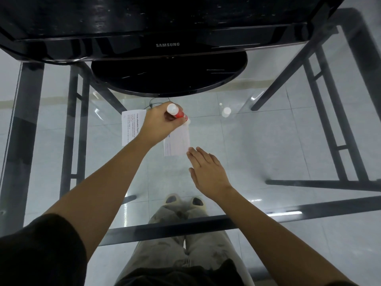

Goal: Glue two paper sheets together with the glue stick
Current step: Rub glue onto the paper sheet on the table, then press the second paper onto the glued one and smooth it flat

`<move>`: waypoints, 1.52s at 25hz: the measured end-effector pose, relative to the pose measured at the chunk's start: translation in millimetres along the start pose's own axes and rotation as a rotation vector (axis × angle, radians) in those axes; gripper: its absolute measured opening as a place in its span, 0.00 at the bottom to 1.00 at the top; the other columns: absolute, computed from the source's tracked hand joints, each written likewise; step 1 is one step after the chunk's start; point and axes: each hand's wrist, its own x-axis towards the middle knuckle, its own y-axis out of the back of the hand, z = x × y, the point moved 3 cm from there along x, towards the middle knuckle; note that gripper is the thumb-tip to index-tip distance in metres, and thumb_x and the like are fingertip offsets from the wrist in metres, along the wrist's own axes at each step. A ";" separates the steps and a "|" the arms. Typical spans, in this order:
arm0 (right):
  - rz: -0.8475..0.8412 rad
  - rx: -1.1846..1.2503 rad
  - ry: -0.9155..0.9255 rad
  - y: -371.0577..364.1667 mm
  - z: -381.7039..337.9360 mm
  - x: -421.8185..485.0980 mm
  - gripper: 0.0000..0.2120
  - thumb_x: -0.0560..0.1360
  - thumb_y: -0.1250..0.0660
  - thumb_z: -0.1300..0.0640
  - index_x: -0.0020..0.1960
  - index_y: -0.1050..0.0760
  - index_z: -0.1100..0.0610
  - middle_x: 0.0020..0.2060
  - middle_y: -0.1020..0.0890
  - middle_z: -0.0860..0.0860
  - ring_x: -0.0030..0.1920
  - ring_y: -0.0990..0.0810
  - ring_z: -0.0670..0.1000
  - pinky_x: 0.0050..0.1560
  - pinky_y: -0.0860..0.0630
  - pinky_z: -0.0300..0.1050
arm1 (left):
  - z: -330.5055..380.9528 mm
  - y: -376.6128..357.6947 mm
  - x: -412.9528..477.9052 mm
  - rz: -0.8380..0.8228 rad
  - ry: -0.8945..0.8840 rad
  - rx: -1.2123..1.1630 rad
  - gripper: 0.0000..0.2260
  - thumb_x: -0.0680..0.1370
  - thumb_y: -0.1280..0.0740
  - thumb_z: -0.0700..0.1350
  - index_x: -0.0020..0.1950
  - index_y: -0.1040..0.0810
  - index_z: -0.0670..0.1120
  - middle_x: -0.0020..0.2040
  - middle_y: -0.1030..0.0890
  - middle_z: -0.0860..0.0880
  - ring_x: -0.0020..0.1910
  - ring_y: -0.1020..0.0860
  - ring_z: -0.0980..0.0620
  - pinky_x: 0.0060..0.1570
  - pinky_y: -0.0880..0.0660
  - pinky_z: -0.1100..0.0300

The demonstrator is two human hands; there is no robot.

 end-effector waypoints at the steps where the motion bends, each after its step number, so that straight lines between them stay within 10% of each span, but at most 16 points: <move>1: 0.016 0.011 0.004 3.7 -0.2 0.9 0.23 0.80 0.46 0.51 0.72 0.42 0.56 0.73 0.37 0.53 0.73 0.41 0.54 0.71 0.44 0.51 | -4.2 -1.0 -6.5 0.024 0.086 -0.219 0.06 0.71 0.28 0.44 0.46 0.23 0.49 0.43 0.19 0.52 0.42 0.21 0.57 0.41 0.24 0.67; 4: 0.057 0.067 -0.002 15.9 0.9 8.1 0.20 0.78 0.42 0.52 0.68 0.37 0.56 0.67 0.31 0.52 0.67 0.34 0.53 0.67 0.38 0.51 | -16.7 -15.1 -35.3 0.073 0.352 -0.935 0.03 0.74 0.33 0.37 0.44 0.23 0.44 0.43 0.19 0.46 0.43 0.20 0.51 0.46 0.22 0.61; 9: 0.070 0.298 -0.042 28.4 6.3 20.2 0.17 0.77 0.40 0.52 0.64 0.32 0.56 0.61 0.28 0.52 0.60 0.30 0.53 0.59 0.33 0.49 | -22.9 -29.6 -51.7 0.191 0.639 -1.339 0.03 0.73 0.33 0.37 0.40 0.25 0.40 0.42 0.19 0.43 0.43 0.17 0.47 0.44 0.20 0.60; 13: 0.296 0.345 -0.156 34.1 26.5 21.6 0.19 0.77 0.39 0.53 0.65 0.32 0.58 0.64 0.28 0.56 0.62 0.28 0.55 0.63 0.30 0.51 | -2.9 -30.6 -17.9 0.035 0.476 -0.875 0.10 0.72 0.30 0.39 0.51 0.26 0.45 0.45 0.18 0.48 0.44 0.20 0.52 0.43 0.24 0.61; 19: 0.146 0.104 -0.373 16.7 56.9 25.4 0.33 0.78 0.51 0.40 0.75 0.55 0.57 0.76 0.53 0.55 0.75 0.56 0.56 0.69 0.60 0.48 | 29.3 -51.5 37.9 -0.091 0.105 -0.133 0.17 0.70 0.27 0.41 0.57 0.26 0.45 0.51 0.21 0.50 0.47 0.21 0.54 0.45 0.28 0.68; 38: 0.096 0.018 -0.406 19.8 53.9 26.3 0.32 0.78 0.57 0.40 0.75 0.59 0.58 0.76 0.56 0.55 0.75 0.58 0.56 0.72 0.59 0.50 | 13.8 -50.4 47.9 -0.128 -0.128 0.177 0.22 0.75 0.33 0.38 0.68 0.32 0.46 0.67 0.27 0.45 0.66 0.30 0.47 0.62 0.36 0.61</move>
